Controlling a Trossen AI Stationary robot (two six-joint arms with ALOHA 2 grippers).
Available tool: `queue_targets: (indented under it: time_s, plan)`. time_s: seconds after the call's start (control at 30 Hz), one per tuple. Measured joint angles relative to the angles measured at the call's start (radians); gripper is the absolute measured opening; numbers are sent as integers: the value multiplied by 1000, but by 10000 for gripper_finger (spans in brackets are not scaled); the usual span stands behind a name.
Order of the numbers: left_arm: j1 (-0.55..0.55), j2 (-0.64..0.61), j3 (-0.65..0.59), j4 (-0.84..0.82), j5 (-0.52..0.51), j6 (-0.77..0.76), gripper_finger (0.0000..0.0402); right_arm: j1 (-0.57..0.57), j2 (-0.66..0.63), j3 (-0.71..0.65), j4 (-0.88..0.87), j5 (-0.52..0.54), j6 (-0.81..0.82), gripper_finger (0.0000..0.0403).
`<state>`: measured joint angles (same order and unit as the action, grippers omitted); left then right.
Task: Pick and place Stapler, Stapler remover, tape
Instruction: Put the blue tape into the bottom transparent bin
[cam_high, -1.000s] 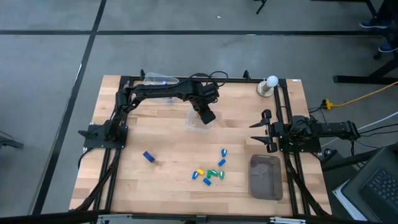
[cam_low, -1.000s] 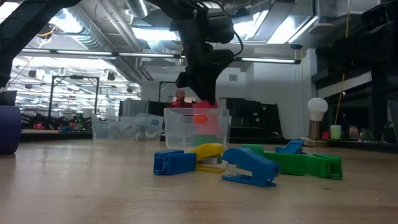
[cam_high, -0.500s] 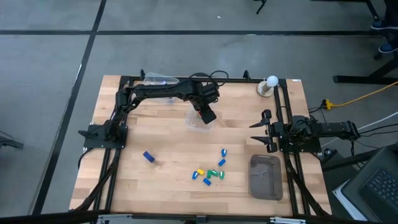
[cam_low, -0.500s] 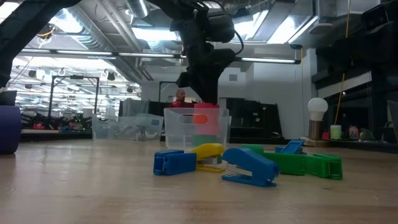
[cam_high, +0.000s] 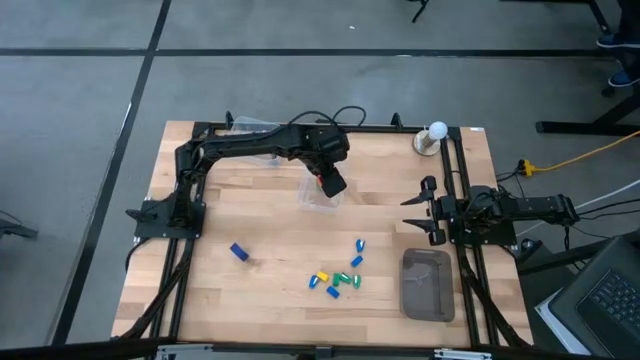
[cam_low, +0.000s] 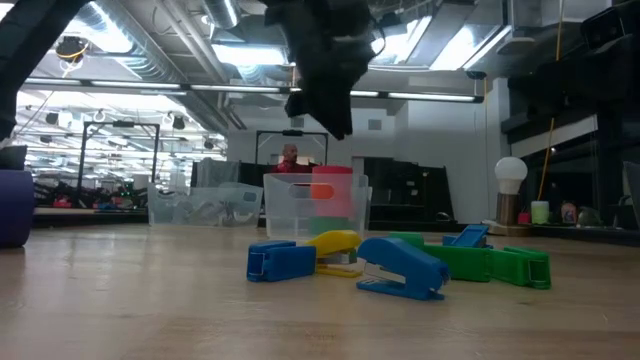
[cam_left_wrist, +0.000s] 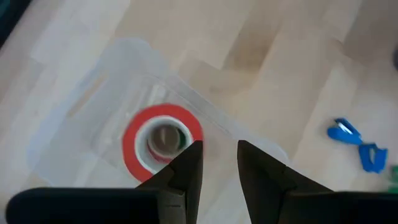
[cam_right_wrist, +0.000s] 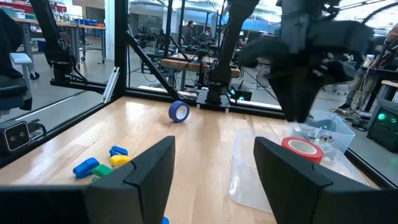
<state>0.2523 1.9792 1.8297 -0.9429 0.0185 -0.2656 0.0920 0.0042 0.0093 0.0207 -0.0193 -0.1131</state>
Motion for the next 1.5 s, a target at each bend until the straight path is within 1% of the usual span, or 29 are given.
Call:
queue_targets:
  time_s: [0.23,0.43,0.57,0.73,0.83,1.07,1.23,1.5]
  plan:
    - [-53,-83,0,-3,0,80,92,0,0,0,0,0,0,225]
    - [-112,-153,0,-28,1,182,92,0,0,0,0,0,0,225]
    - [-152,-181,0,-107,2,238,92,0,0,0,0,0,0,225]
    - [-194,-194,0,-273,9,284,90,0,0,0,0,0,0,225]
    - [-219,-194,-6,-359,9,288,93,0,0,0,0,0,0,225]
    - [-288,-193,-68,-459,9,289,89,0,0,0,0,0,0,225]
    - [-351,-193,-146,-460,9,248,89,0,0,0,0,0,0,225]
    - [-450,-193,-296,-417,10,160,88,0,0,0,0,0,0,225]
